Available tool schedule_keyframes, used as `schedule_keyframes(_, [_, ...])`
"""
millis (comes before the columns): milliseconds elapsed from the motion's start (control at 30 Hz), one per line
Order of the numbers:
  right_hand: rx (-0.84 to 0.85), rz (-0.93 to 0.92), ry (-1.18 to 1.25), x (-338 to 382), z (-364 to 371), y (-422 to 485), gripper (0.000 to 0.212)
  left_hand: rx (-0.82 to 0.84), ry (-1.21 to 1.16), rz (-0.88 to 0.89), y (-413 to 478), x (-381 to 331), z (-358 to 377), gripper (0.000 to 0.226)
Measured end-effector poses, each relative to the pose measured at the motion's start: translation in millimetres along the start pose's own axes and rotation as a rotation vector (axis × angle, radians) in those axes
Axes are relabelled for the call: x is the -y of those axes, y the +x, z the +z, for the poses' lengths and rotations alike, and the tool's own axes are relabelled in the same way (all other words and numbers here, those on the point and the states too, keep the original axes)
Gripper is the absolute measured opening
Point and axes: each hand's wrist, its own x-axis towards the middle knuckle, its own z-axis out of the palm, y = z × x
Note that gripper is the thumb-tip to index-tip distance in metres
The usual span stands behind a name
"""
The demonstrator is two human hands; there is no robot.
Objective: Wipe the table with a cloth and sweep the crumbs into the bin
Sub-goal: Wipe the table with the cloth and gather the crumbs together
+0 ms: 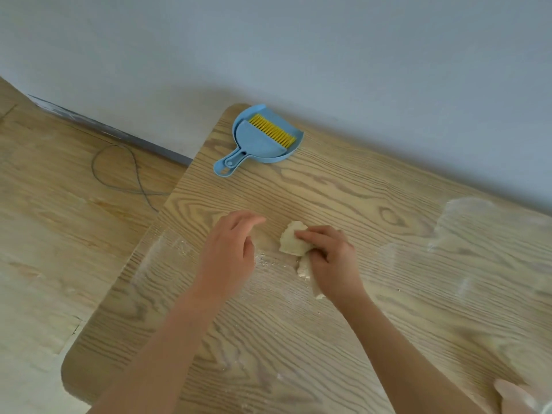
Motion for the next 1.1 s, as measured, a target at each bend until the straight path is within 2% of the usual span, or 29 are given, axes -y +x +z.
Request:
schedule_keyframes(100, [-0.110,0.172,0.165,11.1,-24.1,21.4,0.043,-0.022,0.025,-0.025,-4.0,2.0,-9.1,0.045])
schedule_keyframes(167, [-0.127,0.221,0.214,18.5,-34.8,29.4,0.039,-0.043,0.047,-0.049,-9.8,3.6,-15.9,0.045])
schedule_keyframes(500, [-0.091,0.151,0.233,85.4,-1.2,14.0,0.030,-0.135,0.046,-0.121,-22.6,36.8,-68.0,0.044])
schedule_keyframes(700, [-0.043,0.104,0.183,140.7,66.2,25.5,0.029,-0.136,0.067,-0.120,-26.4,85.7,-108.9,0.049])
schedule_keyframes(867, [0.009,-0.018,-0.026,172.9,144.5,35.1,0.032,-0.139,0.072,-0.123,-32.8,121.7,-130.1,0.052])
schedule_keyframes(967, [0.161,-0.094,-0.191,171.4,189.8,31.2,0.040,-0.129,0.068,-0.135,-36.5,139.0,-133.7,0.051])
schedule_keyframes(1033, [0.281,-0.111,-0.337,163.9,209.7,23.2,0.038,-0.104,0.054,-0.137,-37.9,148.3,-132.3,0.051])
schedule_keyframes(1100, [0.272,-0.140,-0.403,157.0,215.6,16.8,0.036,-0.073,0.035,-0.124,-37.3,153.5,-129.5,0.050])
